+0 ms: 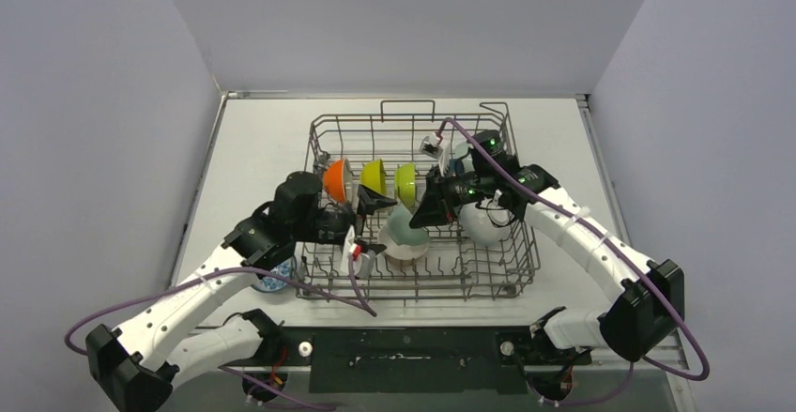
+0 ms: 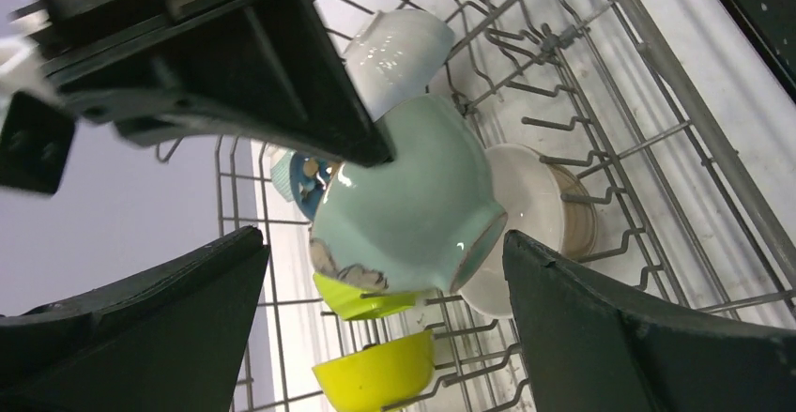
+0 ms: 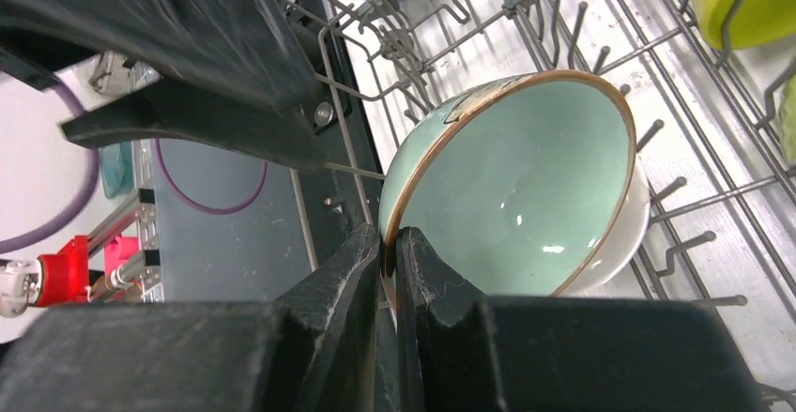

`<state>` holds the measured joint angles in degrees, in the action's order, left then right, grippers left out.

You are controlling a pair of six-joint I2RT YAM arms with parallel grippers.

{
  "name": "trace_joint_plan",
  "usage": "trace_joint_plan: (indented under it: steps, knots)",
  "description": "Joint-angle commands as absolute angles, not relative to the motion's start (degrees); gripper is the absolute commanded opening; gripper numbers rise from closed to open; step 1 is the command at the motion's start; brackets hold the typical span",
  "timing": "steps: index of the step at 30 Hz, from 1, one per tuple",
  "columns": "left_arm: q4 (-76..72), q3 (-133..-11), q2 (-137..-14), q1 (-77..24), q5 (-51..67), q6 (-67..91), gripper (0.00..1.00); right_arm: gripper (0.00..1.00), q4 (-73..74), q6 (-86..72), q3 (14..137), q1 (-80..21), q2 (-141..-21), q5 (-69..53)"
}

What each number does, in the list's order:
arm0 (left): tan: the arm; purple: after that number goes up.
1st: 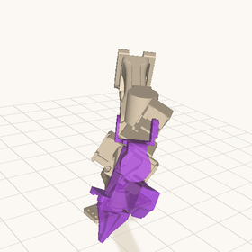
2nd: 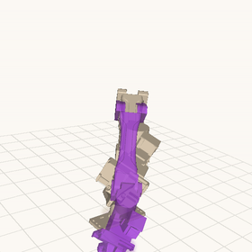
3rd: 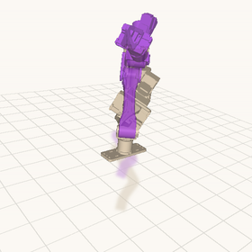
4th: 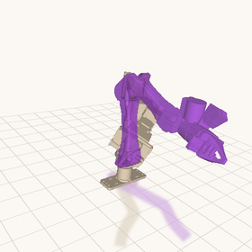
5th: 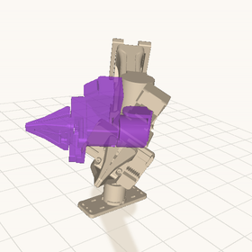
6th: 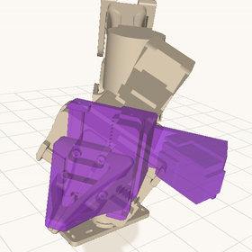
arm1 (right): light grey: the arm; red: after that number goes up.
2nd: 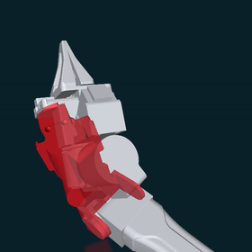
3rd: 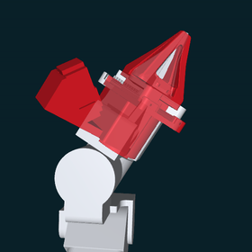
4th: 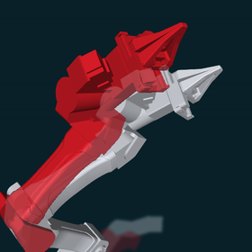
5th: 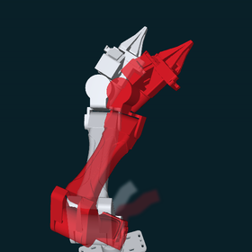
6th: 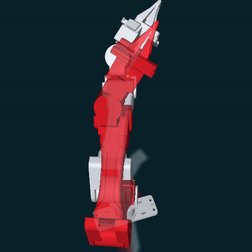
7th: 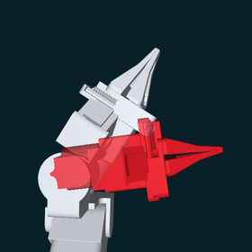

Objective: Load the bowls into the dish rack
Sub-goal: Turn the bowl upside down on the dish rack.

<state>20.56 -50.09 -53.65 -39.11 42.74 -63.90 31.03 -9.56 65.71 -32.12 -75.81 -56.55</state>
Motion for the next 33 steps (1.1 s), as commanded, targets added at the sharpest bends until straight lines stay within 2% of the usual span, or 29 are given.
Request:
trace_joint_plan:
  steps: [1, 6, 18, 21, 25, 26, 27, 28, 32, 33]
  knots:
    - [27.6, -54.5, -56.9, -42.7, 38.5, -76.7, 0.96, 0.05, 30.4, -6.2, 70.0, -34.1, -75.9, -60.4]
    - [34.1, -57.9, -61.1, -44.9, 34.9, -82.8, 0.96, 0.05, 31.8, -5.4, 71.1, -35.5, -76.4, -60.2]
    - [36.2, -58.5, -64.9, -48.9, 30.0, -84.2, 0.96, 0.05, 33.2, -4.3, 73.5, -37.8, -77.2, -59.3]
    - [35.3, -57.9, -65.2, -49.8, 28.6, -84.1, 1.00, 0.05, 33.4, -4.2, 73.7, -38.1, -77.5, -58.9]
    - [33.7, -57.1, -64.9, -50.6, 26.7, -82.7, 0.87, 0.05, 33.4, -3.9, 73.9, -38.1, -77.5, -58.4]
    - [33.4, -56.9, -64.8, -50.6, 26.6, -82.5, 0.79, 0.05, 33.4, -3.9, 74.0, -38.1, -77.6, -58.3]
    - [32.9, -56.5, -64.6, -50.7, 26.5, -82.3, 0.64, 0.05, 33.4, -3.8, 74.0, -38.1, -77.5, -58.2]
    - [32.0, -56.1, -64.3, -50.7, 26.4, -81.4, 0.54, 0.05, 33.4, -3.8, 74.1, -38.1, -77.6, -58.1]
    - [27.9, -53.5, -62.7, -50.7, 26.1, -78.5, 0.42, 0.05, 33.2, -3.5, 74.1, -38.1, -77.7, -57.9]
    - [27.0, -52.9, -62.2, -50.6, 25.8, -77.8, 0.38, 0.09, 33.2, -3.5, 74.1, -38.1, -77.7, -57.7]
